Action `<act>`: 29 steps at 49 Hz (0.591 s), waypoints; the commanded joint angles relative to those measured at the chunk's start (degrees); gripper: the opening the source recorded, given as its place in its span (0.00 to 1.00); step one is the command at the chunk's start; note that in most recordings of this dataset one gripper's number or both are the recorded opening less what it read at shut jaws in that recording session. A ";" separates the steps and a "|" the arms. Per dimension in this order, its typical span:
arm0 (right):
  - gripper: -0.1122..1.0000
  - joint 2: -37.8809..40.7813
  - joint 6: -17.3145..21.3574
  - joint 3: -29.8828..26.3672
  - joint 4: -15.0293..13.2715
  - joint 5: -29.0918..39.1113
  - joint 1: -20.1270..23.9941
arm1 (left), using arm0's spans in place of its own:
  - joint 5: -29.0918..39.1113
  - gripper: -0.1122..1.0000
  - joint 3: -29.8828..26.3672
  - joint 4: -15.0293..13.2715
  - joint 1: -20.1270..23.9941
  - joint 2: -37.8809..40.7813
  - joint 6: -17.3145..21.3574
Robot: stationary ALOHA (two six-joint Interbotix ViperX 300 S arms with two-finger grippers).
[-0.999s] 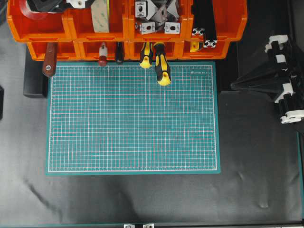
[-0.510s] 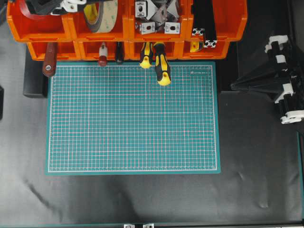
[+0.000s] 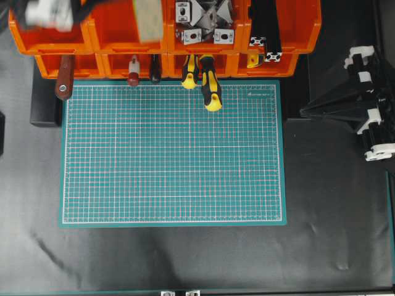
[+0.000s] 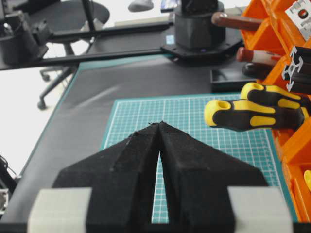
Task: Pick foam from container rack with left arm.
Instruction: 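Carry the tape roll down onto the center of the green mat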
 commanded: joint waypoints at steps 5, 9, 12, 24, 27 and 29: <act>0.09 0.26 0.09 -1.32 0.26 -0.18 0.09 | 5.36 0.32 -1.14 0.26 -8.79 -0.97 9.49; 0.09 0.18 0.09 -1.32 0.26 -0.26 0.09 | 8.53 0.32 -2.02 0.26 -12.66 0.53 14.06; 0.09 0.18 0.09 -1.32 0.35 -0.44 0.09 | 11.16 0.32 -2.90 0.26 -15.03 1.85 17.05; 0.09 -0.44 1.05 -1.41 0.44 -0.53 0.09 | 29.79 0.32 -9.76 0.26 -19.86 11.51 27.25; 0.09 -0.53 1.41 -1.41 0.44 -0.26 0.09 | 34.89 0.32 -11.69 0.26 -20.04 14.59 29.27; 0.09 -0.62 1.58 -1.41 0.44 -0.26 0.09 | 38.06 0.32 -13.10 0.26 -20.13 16.79 30.67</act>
